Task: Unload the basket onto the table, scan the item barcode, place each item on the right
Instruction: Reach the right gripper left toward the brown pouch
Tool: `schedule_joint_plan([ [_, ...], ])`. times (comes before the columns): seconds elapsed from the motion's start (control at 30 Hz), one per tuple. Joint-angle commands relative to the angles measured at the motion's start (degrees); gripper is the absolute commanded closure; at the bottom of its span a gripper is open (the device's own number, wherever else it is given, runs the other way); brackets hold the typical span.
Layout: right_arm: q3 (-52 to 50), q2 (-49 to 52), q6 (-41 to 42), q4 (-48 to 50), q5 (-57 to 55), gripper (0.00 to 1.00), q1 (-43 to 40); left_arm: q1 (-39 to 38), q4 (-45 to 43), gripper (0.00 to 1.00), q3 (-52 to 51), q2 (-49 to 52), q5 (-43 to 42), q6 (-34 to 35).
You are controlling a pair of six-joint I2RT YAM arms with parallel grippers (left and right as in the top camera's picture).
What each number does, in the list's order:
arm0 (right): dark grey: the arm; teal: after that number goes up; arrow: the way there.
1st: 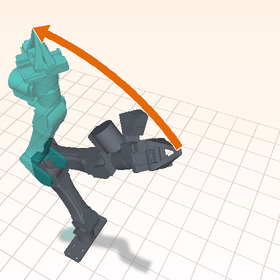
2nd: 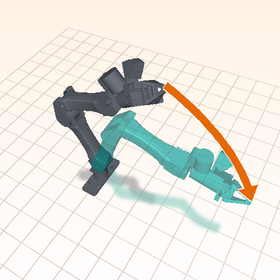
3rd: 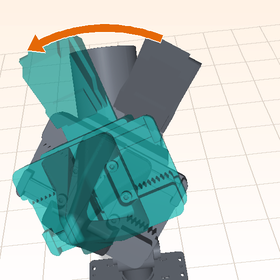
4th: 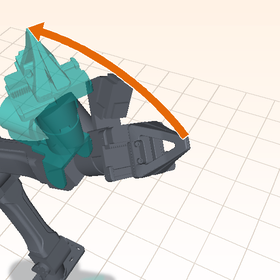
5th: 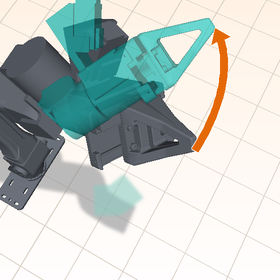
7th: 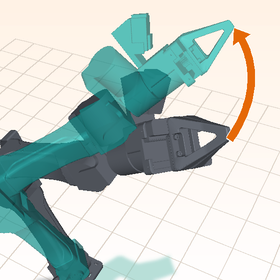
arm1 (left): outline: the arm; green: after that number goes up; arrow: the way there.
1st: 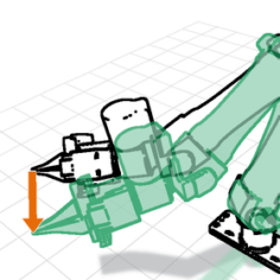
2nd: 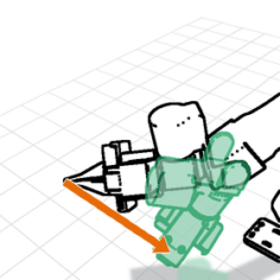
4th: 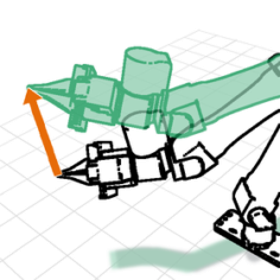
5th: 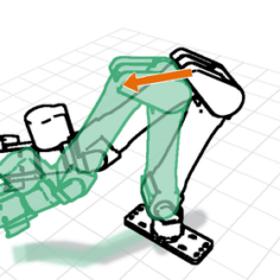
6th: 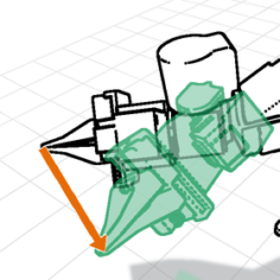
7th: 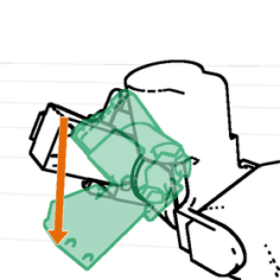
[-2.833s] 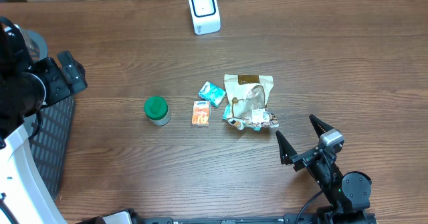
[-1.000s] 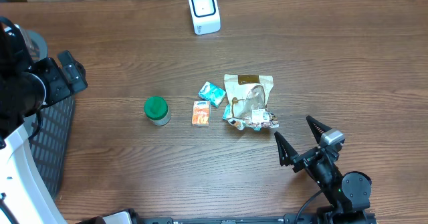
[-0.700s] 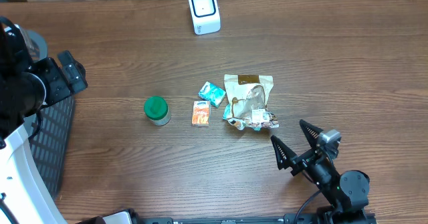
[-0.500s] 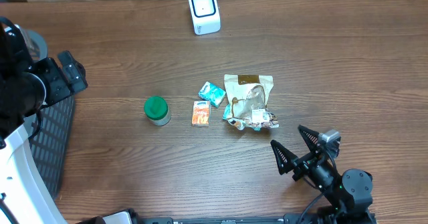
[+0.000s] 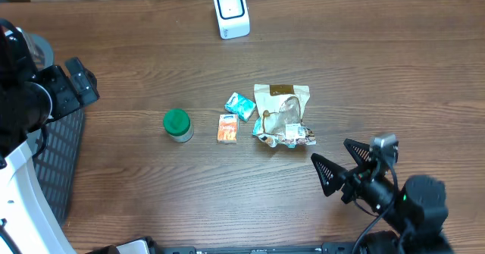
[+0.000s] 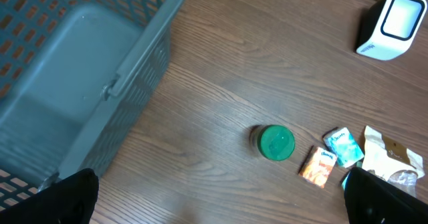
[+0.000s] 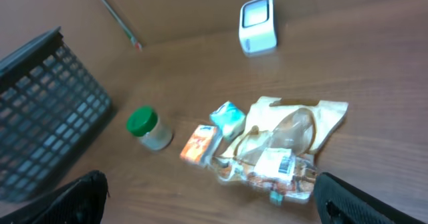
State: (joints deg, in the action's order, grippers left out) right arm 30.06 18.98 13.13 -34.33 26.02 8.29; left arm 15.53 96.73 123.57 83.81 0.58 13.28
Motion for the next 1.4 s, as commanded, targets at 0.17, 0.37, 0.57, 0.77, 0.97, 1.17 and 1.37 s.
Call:
schedule_joint_plan([
  [0.17,23.3,20.1,-4.7,-17.2,2.1,0.00,0.2,0.2,0.1,0.00,0.2,-0.2,-0.6,-1.0],
  [0.37,36.6,32.5,-6.1,-30.9,2.1,0.00,0.2,0.2,0.1,0.00,0.2,-0.2,-0.6,-1.1],
  [0.57,38.5,39.8,-6.0,-33.8,2.2,0.00,0.2,0.2,0.1,0.01,0.2,-0.2,-0.6,-1.1],
  [0.77,38.5,46.4,-5.9,-34.7,2.2,0.00,0.2,0.2,0.1,0.00,0.2,-0.2,-0.6,-1.1],
  [0.97,38.5,51.7,-6.2,-35.0,2.1,0.00,0.2,0.2,0.1,0.00,0.2,-0.2,-0.6,-1.1],
  [1.17,38.5,53.1,-6.1,-33.7,2.2,0.00,0.2,0.2,0.1,0.00,0.2,-0.2,-0.6,-1.0],
  [1.37,38.7,53.1,-6.1,-32.1,3.8,0.01,0.2,0.2,0.1,0.00,0.2,-0.2,-0.6,-1.1],
])
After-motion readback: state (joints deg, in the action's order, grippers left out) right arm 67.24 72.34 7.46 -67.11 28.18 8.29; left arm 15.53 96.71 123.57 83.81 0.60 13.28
